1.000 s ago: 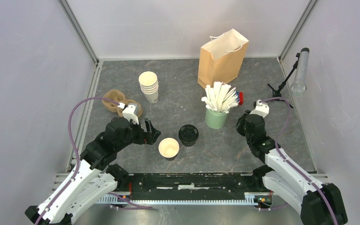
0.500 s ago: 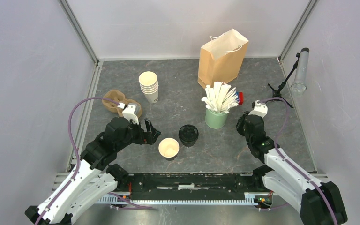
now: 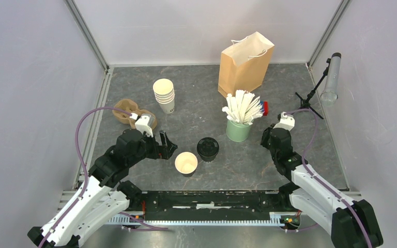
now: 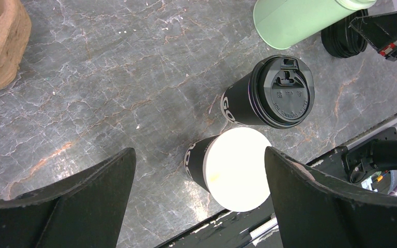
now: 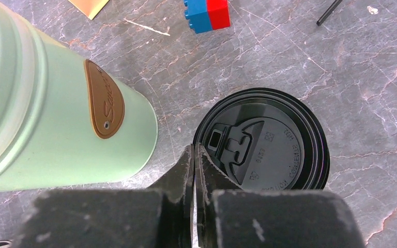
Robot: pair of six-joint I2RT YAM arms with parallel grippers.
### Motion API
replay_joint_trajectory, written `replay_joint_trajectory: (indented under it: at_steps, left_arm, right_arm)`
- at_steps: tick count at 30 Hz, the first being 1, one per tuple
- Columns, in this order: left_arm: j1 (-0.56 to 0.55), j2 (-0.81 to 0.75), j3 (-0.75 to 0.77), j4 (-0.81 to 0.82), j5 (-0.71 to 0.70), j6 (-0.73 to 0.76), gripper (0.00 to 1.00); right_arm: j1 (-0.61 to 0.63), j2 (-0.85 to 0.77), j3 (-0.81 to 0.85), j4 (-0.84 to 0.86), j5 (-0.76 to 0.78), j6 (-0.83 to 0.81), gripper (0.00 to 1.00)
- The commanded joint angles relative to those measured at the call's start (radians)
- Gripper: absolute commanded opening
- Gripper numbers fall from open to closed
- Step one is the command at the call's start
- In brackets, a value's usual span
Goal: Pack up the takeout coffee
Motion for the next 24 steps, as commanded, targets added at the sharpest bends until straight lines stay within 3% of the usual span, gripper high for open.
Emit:
replay_joint_trajectory:
  at_steps: [1, 7, 11, 15, 20, 24]
  left_arm:
    - [-0.005, 0.004, -0.001, 0.026, 0.005, 0.034, 1.0]
    - [-0.005, 0.006, 0.002, 0.026, 0.008, 0.036, 1.0]
    - [-0.005, 0.006, 0.002, 0.026, 0.009, 0.036, 1.0]
    - [-0.005, 0.006, 0.001, 0.026, 0.009, 0.036, 1.0]
    - [-0.005, 0.007, 0.002, 0.026, 0.01, 0.036, 1.0]
    - [-0.006, 0.009, 0.002, 0.026, 0.01, 0.036, 1.0]
  right_arm:
    - [-0.005, -0.022, -0.025, 0.055, -0.016, -0.005, 0.0]
    - [-0.008, -0.048, -0.025, 0.055, -0.025, -0.007, 0.0]
    - [-0.014, -0.056, -0.021, 0.047, -0.045, -0.011, 0.11]
    - [-0.022, -0.064, -0.033, 0.061, -0.071, -0.019, 0.0]
    - [-0.036, -0.077, -0.046, 0.068, -0.106, -0.02, 0.05]
    - [-0.049, -0.081, -0.05, 0.083, -0.138, -0.031, 0.0]
